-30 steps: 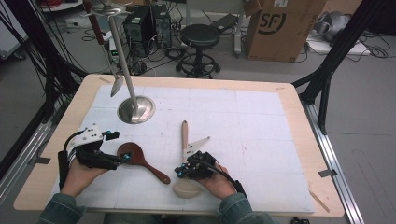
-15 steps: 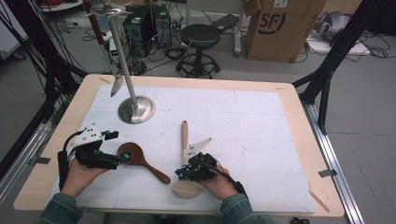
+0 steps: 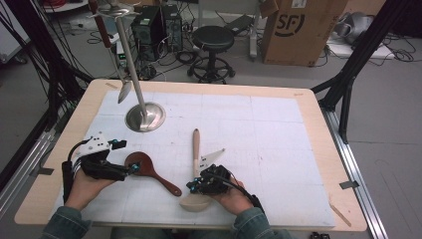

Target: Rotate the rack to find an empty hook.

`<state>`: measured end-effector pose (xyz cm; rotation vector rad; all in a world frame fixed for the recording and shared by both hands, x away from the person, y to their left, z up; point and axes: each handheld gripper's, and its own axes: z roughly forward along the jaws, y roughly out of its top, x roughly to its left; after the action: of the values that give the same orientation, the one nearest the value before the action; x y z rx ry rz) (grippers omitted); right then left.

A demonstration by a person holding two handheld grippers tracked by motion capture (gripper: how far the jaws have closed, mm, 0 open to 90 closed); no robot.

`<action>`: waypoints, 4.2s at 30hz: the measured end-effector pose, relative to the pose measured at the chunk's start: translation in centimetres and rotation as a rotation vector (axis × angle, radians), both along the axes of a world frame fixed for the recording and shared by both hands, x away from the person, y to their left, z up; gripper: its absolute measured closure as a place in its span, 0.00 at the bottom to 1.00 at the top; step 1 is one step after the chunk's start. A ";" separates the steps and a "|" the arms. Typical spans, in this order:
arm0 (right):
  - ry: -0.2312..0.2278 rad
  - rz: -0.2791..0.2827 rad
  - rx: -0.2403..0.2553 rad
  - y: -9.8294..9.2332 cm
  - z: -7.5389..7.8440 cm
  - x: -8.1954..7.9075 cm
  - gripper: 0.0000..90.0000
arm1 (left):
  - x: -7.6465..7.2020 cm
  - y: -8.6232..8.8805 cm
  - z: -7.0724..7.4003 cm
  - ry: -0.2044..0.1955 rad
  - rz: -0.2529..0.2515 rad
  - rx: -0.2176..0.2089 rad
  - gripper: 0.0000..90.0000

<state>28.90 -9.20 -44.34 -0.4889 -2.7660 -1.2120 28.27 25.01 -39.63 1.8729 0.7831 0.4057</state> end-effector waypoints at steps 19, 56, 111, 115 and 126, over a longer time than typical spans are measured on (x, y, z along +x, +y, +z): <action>-0.014 0.026 -0.080 0.2 0.1 -0.2 1.00 | 0.0 0.0 0.0 -0.004 0.002 -0.002 0.10; 0.033 -0.052 -0.115 -6.0 0.9 -0.7 1.00 | 0.2 -0.1 -0.1 -0.008 0.000 -0.002 0.10; 0.018 -0.333 -0.061 -7.9 0.2 4.9 1.00 | 0.2 -0.3 -0.1 -0.009 -0.001 0.006 0.10; 0.010 -0.325 -0.057 -7.6 0.3 4.9 1.00 | 0.2 -0.3 -0.1 -0.008 -0.003 0.009 0.10; -0.005 -0.325 -0.055 -7.3 0.4 4.5 1.00 | 0.2 -0.3 -0.1 -0.009 -0.003 0.006 0.10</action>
<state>33.45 -16.48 -43.97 -0.9737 -2.8063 -1.1947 28.50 24.71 -39.76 1.8762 0.7736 0.4146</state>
